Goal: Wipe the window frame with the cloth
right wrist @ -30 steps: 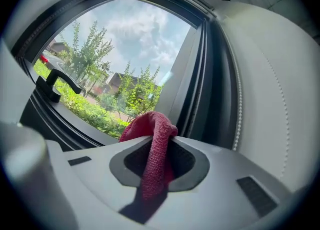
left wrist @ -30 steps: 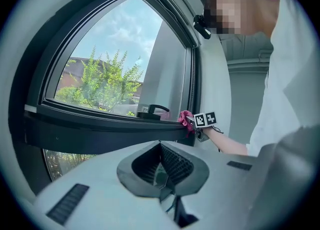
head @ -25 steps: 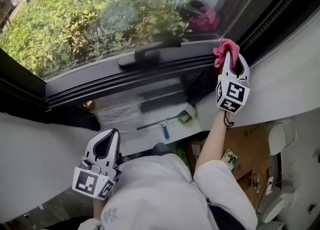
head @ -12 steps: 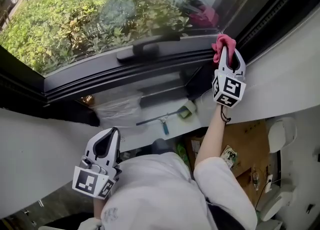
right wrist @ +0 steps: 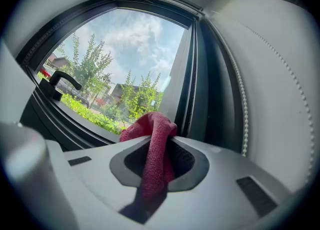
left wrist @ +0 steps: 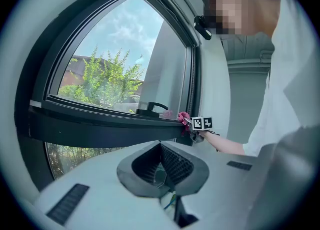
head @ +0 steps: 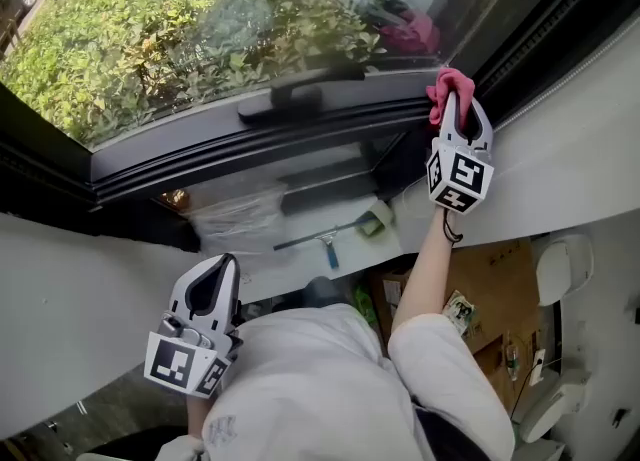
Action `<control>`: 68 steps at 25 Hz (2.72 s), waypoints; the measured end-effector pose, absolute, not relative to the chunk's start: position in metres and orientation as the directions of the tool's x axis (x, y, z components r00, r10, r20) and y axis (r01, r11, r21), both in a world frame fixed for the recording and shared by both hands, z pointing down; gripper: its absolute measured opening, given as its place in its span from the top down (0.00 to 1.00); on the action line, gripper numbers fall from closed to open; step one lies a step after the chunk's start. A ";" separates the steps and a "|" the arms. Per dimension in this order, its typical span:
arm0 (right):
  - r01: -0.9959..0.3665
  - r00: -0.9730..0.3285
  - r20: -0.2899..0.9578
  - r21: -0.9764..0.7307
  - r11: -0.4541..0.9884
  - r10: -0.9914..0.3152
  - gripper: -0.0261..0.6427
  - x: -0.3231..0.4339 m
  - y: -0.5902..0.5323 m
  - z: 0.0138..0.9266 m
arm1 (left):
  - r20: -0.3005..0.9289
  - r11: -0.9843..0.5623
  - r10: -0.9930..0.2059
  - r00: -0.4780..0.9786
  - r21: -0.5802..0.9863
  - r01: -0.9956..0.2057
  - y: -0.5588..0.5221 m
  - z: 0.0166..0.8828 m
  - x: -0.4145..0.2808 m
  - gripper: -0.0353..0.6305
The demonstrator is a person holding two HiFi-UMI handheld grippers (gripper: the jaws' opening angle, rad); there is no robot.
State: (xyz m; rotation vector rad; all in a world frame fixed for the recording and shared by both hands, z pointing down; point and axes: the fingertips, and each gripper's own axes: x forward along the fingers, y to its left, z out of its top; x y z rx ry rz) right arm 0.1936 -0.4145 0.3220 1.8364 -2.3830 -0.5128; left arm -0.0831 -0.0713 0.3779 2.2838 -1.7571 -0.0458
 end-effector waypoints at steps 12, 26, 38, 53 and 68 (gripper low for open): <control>-0.930 -0.262 -0.127 0.297 0.216 -0.957 0.86 0.194 -0.415 0.322 | 0.130 -0.252 -0.949 0.286 0.231 -0.940 -0.075 0.379 -0.087 0.93; -0.935 -0.240 -0.121 0.295 0.196 -0.963 0.86 0.192 -0.415 0.323 | 0.122 -0.280 -0.941 0.314 0.238 -0.930 -0.077 0.381 -0.091 0.93; -0.940 -0.220 -0.113 0.291 0.180 -0.969 0.86 0.192 -0.415 0.321 | 0.118 -0.303 -0.934 0.337 0.240 -0.922 -0.080 0.377 -0.092 0.93; -0.946 -0.187 -0.112 0.290 0.148 -0.976 0.86 0.191 -0.412 0.324 | 0.109 -0.304 -0.935 0.338 0.251 -0.919 -0.077 0.381 -0.102 0.93; -0.942 -0.197 -0.118 0.296 0.155 -0.973 0.87 0.175 -0.401 0.325 | 0.105 -0.302 -0.936 0.337 0.255 -0.918 -0.075 0.381 -0.106 0.93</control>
